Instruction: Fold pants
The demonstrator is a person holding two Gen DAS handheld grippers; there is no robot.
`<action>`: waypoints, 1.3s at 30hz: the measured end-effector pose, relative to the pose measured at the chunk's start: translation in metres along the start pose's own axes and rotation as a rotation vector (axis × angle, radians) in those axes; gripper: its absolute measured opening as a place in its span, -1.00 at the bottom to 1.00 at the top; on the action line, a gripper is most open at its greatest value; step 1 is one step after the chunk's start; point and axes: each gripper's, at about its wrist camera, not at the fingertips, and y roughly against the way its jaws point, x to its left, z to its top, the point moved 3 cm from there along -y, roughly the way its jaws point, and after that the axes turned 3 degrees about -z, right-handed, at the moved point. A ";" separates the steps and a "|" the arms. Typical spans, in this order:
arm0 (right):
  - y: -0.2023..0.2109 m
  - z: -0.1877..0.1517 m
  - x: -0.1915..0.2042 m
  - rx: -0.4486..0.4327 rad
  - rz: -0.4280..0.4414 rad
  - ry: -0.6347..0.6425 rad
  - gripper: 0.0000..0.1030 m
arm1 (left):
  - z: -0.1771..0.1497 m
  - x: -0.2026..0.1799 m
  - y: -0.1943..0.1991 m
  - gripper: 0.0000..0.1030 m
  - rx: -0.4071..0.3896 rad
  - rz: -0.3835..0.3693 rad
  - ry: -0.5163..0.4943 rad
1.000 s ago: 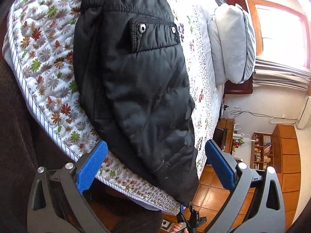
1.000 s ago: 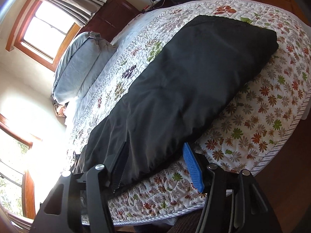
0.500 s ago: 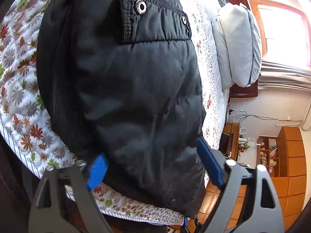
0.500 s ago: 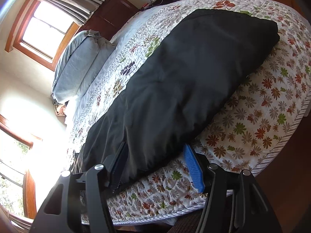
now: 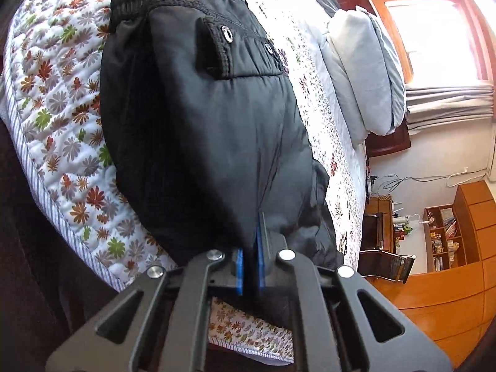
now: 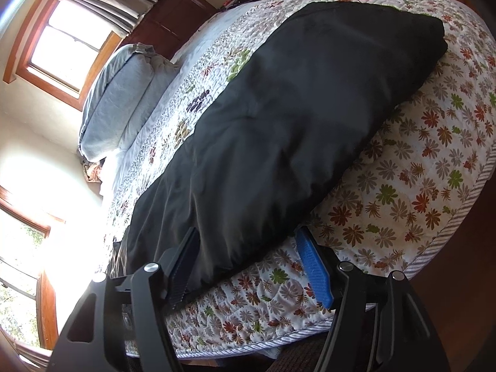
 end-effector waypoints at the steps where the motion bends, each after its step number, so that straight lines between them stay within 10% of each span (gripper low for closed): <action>1: 0.000 0.000 0.000 0.000 0.005 0.000 0.29 | -0.002 0.001 0.002 -0.90 0.003 0.000 0.004; 9: 0.007 0.002 -0.008 -0.010 0.033 -0.023 0.30 | -0.002 0.032 0.009 -0.19 -0.003 0.000 0.161; 11: 0.014 0.004 -0.016 -0.032 0.048 -0.051 0.37 | 0.002 0.030 0.022 0.55 -0.050 0.034 0.156; 13: 0.026 0.009 -0.028 -0.074 0.059 -0.089 0.46 | 0.007 0.015 0.038 0.78 -0.115 0.149 0.061; 23: 0.060 0.033 -0.104 -0.251 0.205 -0.296 0.60 | -0.004 -0.092 0.035 0.91 -0.208 0.334 -0.560; 39: 0.024 0.081 -0.109 -0.285 0.430 -0.282 0.60 | 0.000 -0.074 -0.016 0.95 -0.055 0.633 -0.686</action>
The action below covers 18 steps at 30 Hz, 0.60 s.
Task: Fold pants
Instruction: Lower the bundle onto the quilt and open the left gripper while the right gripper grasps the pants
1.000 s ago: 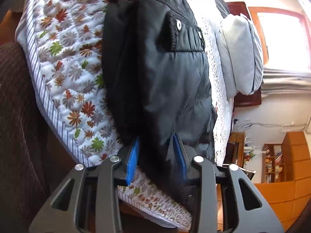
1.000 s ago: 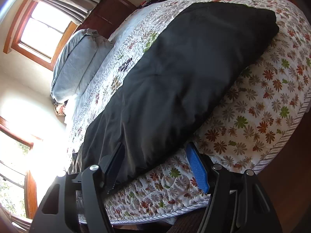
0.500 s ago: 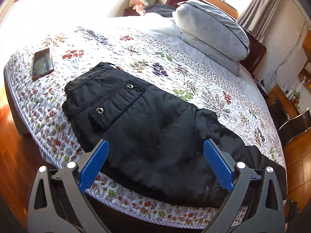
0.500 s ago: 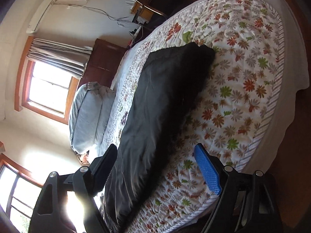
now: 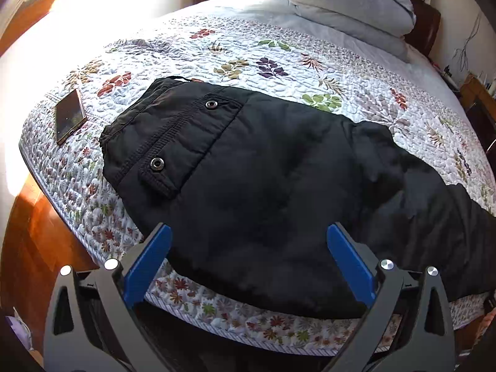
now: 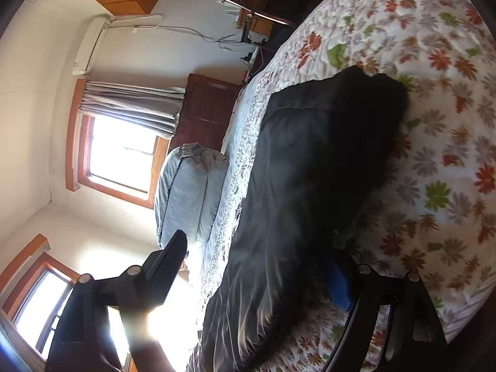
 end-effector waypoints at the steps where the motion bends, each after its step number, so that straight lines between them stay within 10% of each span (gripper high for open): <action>1: -0.007 0.000 0.002 0.004 -0.040 0.007 0.60 | -0.001 0.001 -0.002 0.95 0.009 0.000 -0.004; 6: -0.024 0.006 0.006 -0.005 -0.111 0.059 0.47 | -0.004 0.005 -0.008 0.95 0.036 -0.005 -0.002; 13: -0.021 0.006 0.004 -0.014 -0.132 0.079 -0.61 | -0.002 0.018 -0.019 0.95 0.049 0.099 -0.041; 18: -0.010 0.000 0.019 -0.028 -0.162 0.153 -0.71 | -0.002 0.029 -0.027 0.95 0.071 0.127 -0.037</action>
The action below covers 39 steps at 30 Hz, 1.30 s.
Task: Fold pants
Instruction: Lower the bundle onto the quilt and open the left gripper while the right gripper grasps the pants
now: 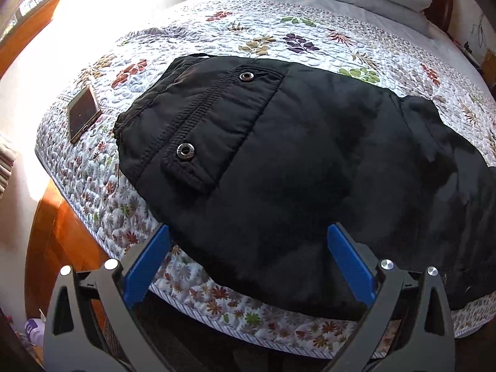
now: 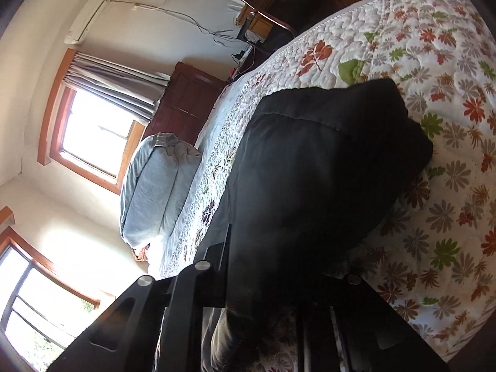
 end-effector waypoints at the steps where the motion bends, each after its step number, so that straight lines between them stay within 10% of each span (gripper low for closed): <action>1: 0.002 0.001 0.008 -0.007 -0.010 0.031 -0.71 | 0.000 0.002 -0.001 0.95 0.005 -0.010 0.010; 18: 0.014 -0.033 0.173 0.001 -0.013 0.467 -0.71 | -0.007 0.019 -0.004 0.95 0.005 -0.085 0.070; 28: -0.014 -0.130 0.252 0.154 0.039 0.710 -0.72 | -0.012 0.040 0.004 0.95 -0.017 -0.088 0.095; 39: -0.077 -0.249 0.249 0.370 -0.090 0.958 -0.70 | -0.010 0.043 0.008 0.95 -0.039 -0.102 0.088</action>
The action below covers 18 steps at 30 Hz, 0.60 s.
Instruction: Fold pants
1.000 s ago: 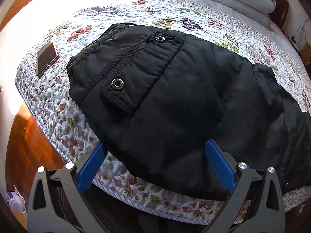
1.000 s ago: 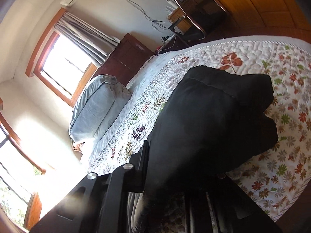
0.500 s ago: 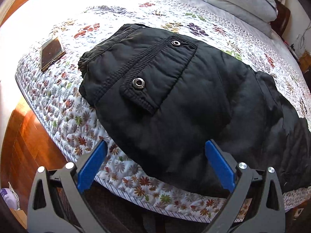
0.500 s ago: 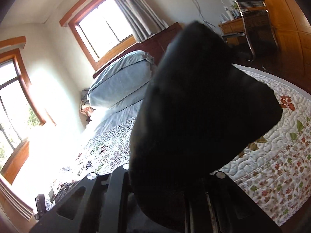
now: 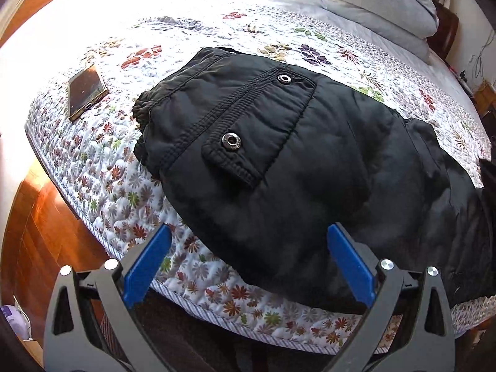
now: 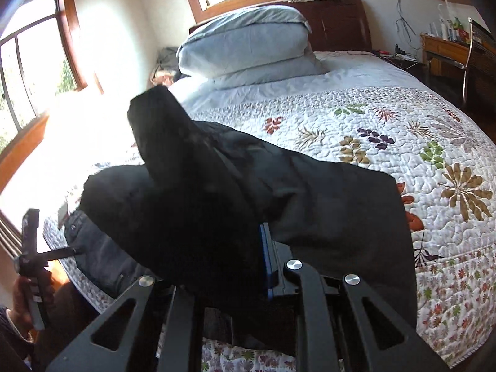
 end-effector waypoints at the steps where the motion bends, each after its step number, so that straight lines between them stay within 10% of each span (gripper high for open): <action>1: -0.005 -0.005 0.007 0.013 -0.016 0.027 -0.68 | 0.000 0.000 0.000 0.95 -0.002 -0.002 0.000; 10: 0.000 -0.040 0.054 0.085 -0.020 0.190 0.44 | 0.000 0.005 -0.005 0.95 0.013 -0.017 0.021; 18: 0.050 -0.024 0.094 -0.001 0.179 0.153 0.43 | -0.002 0.004 -0.003 0.95 0.013 -0.030 0.036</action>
